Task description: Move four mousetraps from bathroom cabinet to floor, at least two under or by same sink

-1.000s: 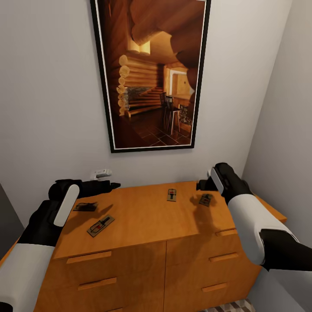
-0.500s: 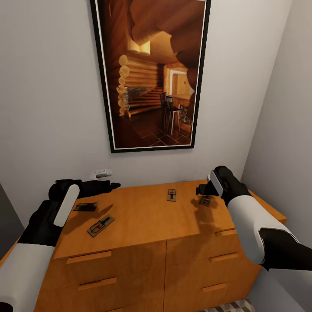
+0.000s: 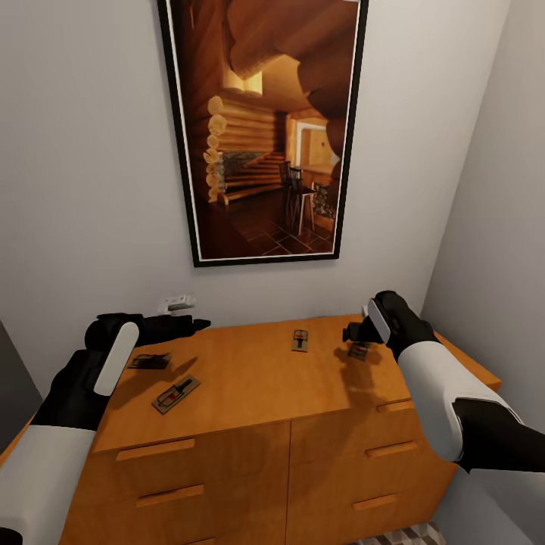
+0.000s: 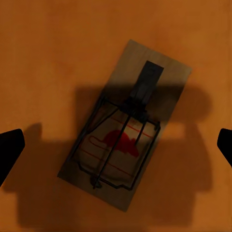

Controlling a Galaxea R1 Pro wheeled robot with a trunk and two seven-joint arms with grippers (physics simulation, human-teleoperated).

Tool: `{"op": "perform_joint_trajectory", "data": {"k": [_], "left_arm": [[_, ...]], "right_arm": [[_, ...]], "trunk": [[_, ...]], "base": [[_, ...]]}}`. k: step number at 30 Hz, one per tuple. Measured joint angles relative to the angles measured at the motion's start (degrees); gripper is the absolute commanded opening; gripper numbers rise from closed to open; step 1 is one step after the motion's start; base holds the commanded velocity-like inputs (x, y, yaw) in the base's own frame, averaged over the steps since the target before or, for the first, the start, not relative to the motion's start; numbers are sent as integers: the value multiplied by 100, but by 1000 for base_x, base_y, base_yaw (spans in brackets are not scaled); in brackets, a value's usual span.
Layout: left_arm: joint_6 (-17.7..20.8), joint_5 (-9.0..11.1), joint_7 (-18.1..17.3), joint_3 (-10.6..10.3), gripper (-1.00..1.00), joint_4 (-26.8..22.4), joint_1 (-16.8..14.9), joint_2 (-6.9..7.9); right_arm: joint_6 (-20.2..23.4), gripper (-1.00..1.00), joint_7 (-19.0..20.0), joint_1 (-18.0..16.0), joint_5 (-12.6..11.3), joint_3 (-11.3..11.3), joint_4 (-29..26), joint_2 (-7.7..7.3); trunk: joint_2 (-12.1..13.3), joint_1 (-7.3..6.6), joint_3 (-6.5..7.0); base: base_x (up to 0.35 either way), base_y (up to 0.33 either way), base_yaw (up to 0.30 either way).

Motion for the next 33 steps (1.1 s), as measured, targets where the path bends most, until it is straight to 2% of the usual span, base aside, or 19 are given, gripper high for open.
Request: {"op": "perform_joint_trajectory", "data": {"k": [13, 19, 33], "left_arm": [[0, 7, 4, 0, 100, 4, 0, -17], [-1, 4, 7, 0, 100, 5, 0, -78], [-1, -1, 8, 0, 100, 5, 1, -127]], "right_arm": [[1, 100, -151, 0, -4, -17, 205, -55], [1, 100, -304, 0, -7, -28, 244, -41], [1, 100, -382, 0, -34, -39, 256, -9]], "trunk": [[0, 0, 0], [0, 0, 0], [0, 0, 0]], "base": [[0, 0, 0], [0, 0, 0], [0, 0, 0]]}}
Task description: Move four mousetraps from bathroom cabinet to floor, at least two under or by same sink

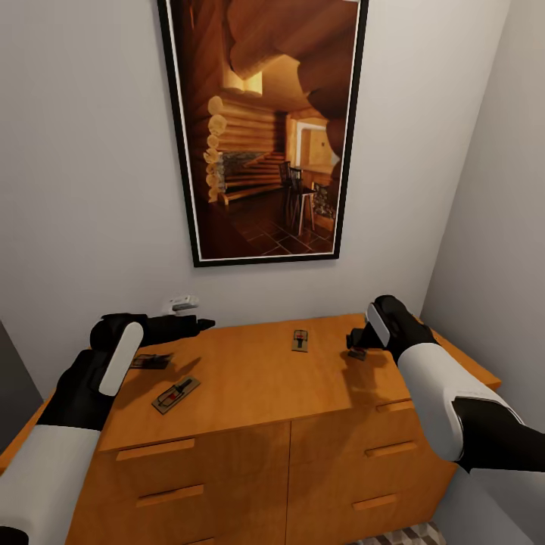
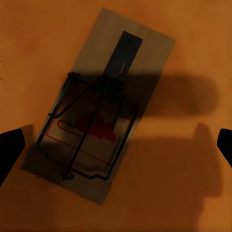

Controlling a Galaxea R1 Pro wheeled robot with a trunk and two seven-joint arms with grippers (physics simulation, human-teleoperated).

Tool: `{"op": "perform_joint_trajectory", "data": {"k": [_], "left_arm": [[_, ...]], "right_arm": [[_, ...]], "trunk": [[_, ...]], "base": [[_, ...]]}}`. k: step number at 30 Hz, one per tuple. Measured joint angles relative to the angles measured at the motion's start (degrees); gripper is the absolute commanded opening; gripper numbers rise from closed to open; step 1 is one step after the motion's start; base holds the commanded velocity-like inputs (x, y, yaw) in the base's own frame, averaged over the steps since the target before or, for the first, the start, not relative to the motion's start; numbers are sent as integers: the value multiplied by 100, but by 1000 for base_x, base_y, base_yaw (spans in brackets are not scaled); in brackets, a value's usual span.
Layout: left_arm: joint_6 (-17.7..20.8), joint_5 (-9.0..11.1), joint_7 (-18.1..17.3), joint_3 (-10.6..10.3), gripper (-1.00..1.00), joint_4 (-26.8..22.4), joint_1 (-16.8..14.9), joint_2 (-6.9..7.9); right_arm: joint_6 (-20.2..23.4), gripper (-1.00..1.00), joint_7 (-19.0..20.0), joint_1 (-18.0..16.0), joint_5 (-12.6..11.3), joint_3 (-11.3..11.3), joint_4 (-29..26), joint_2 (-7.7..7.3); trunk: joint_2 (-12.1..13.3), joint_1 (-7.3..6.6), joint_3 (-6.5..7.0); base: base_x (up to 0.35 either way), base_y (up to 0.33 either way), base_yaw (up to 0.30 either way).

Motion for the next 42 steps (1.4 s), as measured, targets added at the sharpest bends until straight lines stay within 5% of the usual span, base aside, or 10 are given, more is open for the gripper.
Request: {"op": "perform_joint_trajectory", "data": {"k": [22, 42], "left_arm": [[0, -3, 0, 0, 100, 2, -1, 4], [0, -4, 0, 0, 100, 6, -1, 4]], "right_arm": [[2, 100, 17, 0, -332, -36, -7, 26], [2, 100, 20, 0, -387, -39, -4, 8]], "trunk": [[0, 0, 0], [0, -1, 0]], "base": [[0, 0, 0], [21, 0, 0]]}}
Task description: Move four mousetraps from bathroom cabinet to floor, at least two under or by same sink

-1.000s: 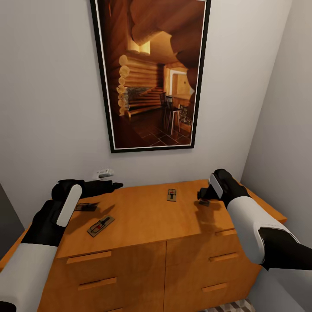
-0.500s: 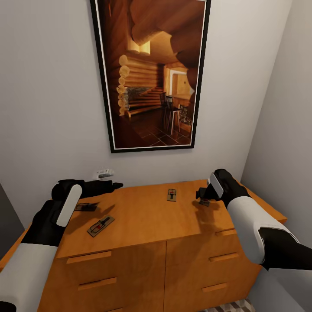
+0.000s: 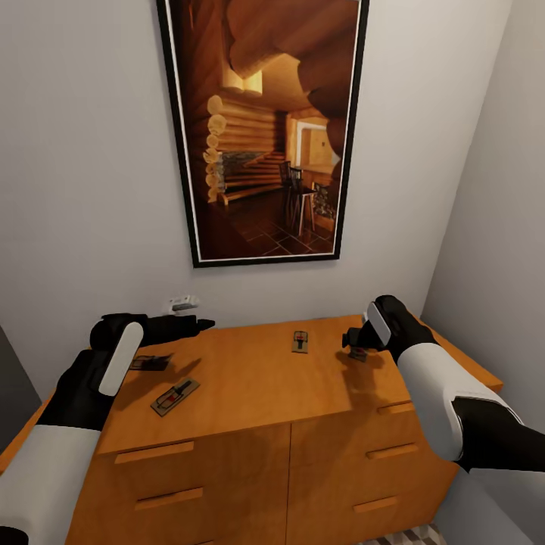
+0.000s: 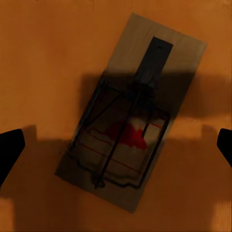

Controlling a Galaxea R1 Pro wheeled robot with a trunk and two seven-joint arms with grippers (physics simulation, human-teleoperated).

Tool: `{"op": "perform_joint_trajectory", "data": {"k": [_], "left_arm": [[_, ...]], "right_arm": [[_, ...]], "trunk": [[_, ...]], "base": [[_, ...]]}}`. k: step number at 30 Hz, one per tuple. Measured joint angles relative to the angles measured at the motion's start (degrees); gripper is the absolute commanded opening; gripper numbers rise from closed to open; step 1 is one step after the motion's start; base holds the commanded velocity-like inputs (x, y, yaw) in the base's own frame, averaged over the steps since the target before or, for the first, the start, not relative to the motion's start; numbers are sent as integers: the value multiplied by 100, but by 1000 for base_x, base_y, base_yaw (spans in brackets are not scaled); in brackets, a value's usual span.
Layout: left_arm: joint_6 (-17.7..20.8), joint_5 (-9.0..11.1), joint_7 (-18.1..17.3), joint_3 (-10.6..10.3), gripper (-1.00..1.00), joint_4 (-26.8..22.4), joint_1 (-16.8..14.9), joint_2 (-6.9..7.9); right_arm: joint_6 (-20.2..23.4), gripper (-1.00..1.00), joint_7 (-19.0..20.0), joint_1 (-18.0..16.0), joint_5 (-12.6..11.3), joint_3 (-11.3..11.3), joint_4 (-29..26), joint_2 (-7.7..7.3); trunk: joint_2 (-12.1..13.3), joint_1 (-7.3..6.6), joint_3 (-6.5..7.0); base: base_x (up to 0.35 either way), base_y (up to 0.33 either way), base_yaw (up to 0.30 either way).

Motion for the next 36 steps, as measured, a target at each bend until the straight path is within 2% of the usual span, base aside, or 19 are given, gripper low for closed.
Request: {"op": "perform_joint_trajectory", "data": {"k": [11, 36], "left_arm": [[0, -1, 0, 0, 100, -4, 0, 0], [0, -5, 0, 0, 100, -4, 0, 0]], "right_arm": [[0, 100, -4, 0, -1, -1, 2, 0], [0, 100, -9, 0, 0, -6, 5, -2]], "trunk": [[0, 0, 0], [0, 1, 0]], "base": [[131, 0, 0], [10, 0, 0]]}}
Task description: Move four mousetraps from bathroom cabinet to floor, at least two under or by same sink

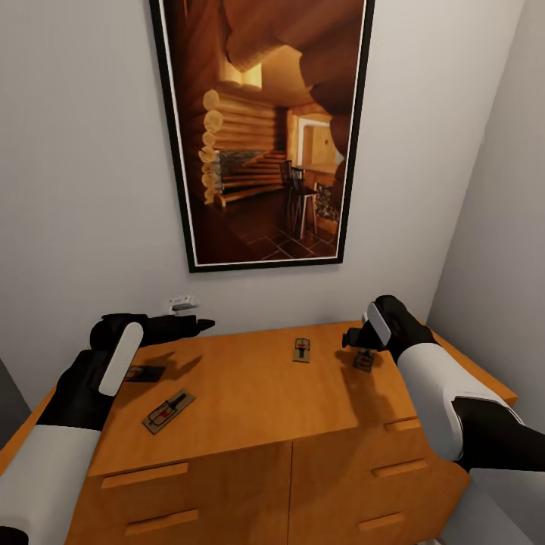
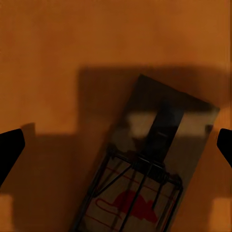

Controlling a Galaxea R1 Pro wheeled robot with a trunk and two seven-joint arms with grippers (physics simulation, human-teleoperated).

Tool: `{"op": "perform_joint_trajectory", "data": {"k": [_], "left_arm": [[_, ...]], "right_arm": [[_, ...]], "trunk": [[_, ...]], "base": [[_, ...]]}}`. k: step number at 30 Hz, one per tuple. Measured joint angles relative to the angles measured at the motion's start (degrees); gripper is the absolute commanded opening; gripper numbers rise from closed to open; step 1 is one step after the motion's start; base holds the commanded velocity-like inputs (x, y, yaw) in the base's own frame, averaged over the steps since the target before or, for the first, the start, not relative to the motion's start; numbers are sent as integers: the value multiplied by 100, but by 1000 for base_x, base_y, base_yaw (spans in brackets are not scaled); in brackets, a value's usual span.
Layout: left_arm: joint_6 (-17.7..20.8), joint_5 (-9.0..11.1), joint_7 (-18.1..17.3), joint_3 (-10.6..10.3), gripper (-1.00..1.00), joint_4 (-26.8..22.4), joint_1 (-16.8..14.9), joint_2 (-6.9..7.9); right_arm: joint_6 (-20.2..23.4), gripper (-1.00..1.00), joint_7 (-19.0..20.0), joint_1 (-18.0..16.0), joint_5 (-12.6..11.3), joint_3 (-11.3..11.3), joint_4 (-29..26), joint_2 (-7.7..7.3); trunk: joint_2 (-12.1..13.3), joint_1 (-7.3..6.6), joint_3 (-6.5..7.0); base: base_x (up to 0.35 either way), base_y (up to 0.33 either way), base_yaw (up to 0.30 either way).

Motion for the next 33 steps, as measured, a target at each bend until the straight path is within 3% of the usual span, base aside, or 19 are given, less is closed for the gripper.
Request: {"op": "perform_joint_trajectory", "data": {"k": [33], "left_arm": [[0, 2, -8, -7, 100, -2, 0, 0]], "right_arm": [[0, 100, -8, 0, -1, 6, 0, -45]], "trunk": [[0, 0, 0]], "base": [[-39, 0, 0]]}}
